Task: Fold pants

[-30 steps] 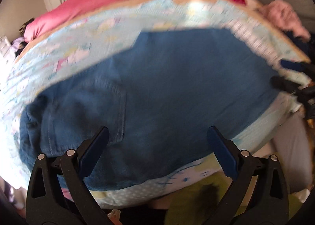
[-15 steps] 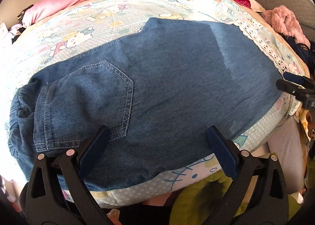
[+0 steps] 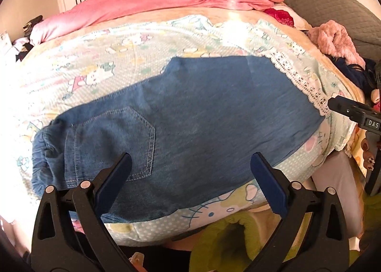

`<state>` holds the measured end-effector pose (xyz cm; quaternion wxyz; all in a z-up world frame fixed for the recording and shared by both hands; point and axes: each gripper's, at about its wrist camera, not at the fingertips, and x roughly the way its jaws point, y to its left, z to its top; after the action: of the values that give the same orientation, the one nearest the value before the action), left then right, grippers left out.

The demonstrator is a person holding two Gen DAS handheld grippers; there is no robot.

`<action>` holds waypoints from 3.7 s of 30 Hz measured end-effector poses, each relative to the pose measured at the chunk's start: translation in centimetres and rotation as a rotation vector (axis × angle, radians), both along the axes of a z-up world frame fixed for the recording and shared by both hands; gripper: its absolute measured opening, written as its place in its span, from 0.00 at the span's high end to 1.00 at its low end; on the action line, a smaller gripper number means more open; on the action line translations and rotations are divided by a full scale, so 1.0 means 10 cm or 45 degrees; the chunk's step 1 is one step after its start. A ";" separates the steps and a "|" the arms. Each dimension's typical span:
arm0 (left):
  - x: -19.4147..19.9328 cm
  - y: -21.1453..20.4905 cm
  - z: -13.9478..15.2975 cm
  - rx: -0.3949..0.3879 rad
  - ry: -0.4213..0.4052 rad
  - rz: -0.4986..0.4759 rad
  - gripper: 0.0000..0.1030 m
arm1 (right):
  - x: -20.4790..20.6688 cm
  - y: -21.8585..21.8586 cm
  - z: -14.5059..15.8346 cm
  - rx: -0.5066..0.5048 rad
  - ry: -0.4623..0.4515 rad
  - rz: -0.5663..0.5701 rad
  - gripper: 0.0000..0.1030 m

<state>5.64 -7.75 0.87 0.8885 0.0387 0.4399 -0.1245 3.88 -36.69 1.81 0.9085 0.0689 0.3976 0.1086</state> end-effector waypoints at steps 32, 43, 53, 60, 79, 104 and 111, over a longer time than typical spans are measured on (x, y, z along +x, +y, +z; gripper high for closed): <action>0.07 -0.49 0.28 0.013 -0.059 -0.112 0.09 | -0.16 -0.41 0.23 0.032 -0.128 -0.100 0.08; 0.40 -0.87 0.24 0.011 -0.044 -0.200 0.09 | -0.13 -0.48 -0.01 0.064 -0.067 -0.108 0.08; 0.97 -1.33 0.19 0.075 -0.094 -0.318 0.09 | -0.01 -0.38 -0.20 0.108 -0.018 -0.061 0.08; 1.48 -1.68 -0.01 0.167 -0.037 -0.391 0.09 | 0.12 -0.31 -0.35 0.135 0.022 -0.048 0.08; 2.09 -1.91 -0.61 0.082 0.140 -0.544 0.53 | 0.41 -0.28 -0.54 0.237 0.045 -0.043 0.33; 1.62 0.38 0.04 -0.376 0.085 -0.044 0.49 | 0.49 1.72 0.13 -0.213 -0.199 0.545 0.72; 1.42 0.86 -0.25 -0.537 0.158 0.032 0.43 | 0.31 2.41 -0.31 -0.570 -0.196 0.703 0.67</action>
<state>19.80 0.89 -1.59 0.8496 -0.1613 0.4585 -0.2050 6.94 -12.64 -1.34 0.8649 -0.2498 0.3454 0.2649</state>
